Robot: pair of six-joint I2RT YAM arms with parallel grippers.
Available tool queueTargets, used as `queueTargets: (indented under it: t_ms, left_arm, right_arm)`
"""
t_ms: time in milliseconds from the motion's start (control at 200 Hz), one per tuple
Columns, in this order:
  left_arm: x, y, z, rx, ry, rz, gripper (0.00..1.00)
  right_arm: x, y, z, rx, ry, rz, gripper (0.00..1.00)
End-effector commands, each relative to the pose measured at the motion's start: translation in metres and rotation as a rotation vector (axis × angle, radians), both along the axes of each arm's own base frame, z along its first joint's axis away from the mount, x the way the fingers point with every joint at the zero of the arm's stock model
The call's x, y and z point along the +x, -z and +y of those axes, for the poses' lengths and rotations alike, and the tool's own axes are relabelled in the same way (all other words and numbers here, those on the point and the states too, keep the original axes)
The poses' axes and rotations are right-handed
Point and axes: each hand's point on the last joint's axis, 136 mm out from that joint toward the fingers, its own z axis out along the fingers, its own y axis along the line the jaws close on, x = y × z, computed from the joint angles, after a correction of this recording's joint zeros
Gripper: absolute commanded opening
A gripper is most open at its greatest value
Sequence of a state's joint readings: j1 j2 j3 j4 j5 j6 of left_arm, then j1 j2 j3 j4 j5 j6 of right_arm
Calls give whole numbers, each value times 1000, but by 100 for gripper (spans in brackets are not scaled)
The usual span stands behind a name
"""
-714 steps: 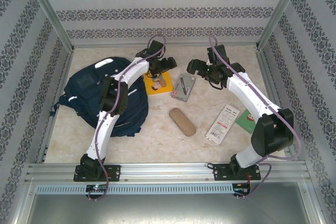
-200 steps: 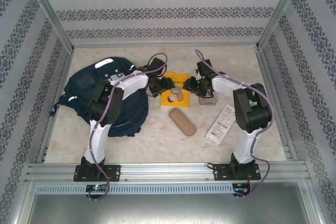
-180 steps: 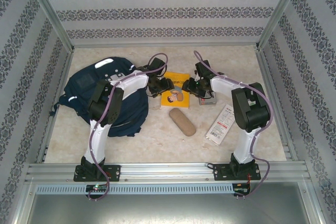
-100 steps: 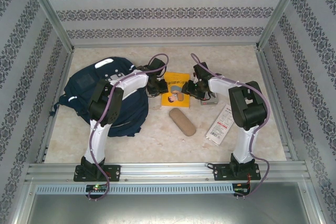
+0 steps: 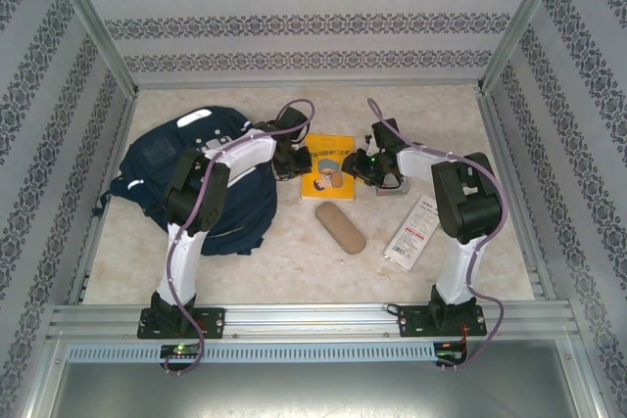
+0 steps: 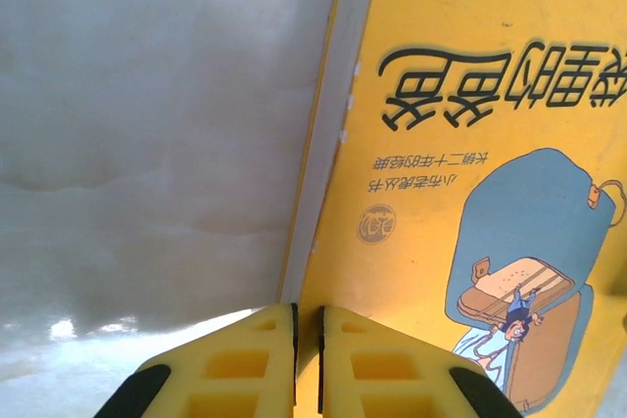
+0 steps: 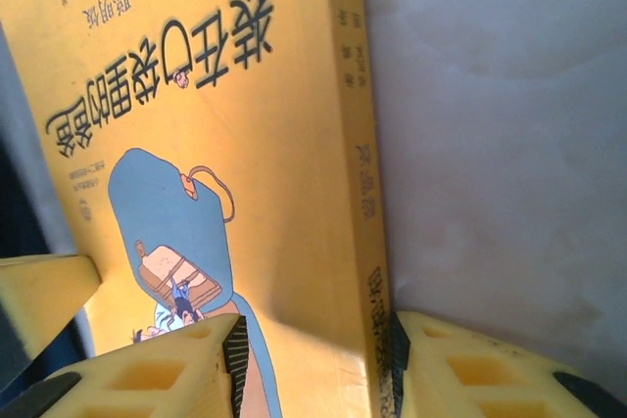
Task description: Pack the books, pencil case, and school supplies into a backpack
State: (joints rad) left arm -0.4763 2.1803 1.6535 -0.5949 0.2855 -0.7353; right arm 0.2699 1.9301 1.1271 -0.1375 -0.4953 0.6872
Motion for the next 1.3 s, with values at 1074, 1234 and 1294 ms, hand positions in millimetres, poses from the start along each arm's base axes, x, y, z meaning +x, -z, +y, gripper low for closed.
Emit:
queueTargets:
  t_ms: [1074, 1234, 1294]
  left_arm:
    - [3, -83, 15, 88, 201, -134, 55]
    - [-15, -104, 56, 292, 283, -156, 57]
    - [-26, -105, 74, 377, 318, -148, 58]
  right_arm:
    - [11, -110, 32, 292, -135, -217, 0]
    - [10, -128, 23, 300, -111, -249, 0]
    - [10, -133, 21, 303, -103, -260, 0]
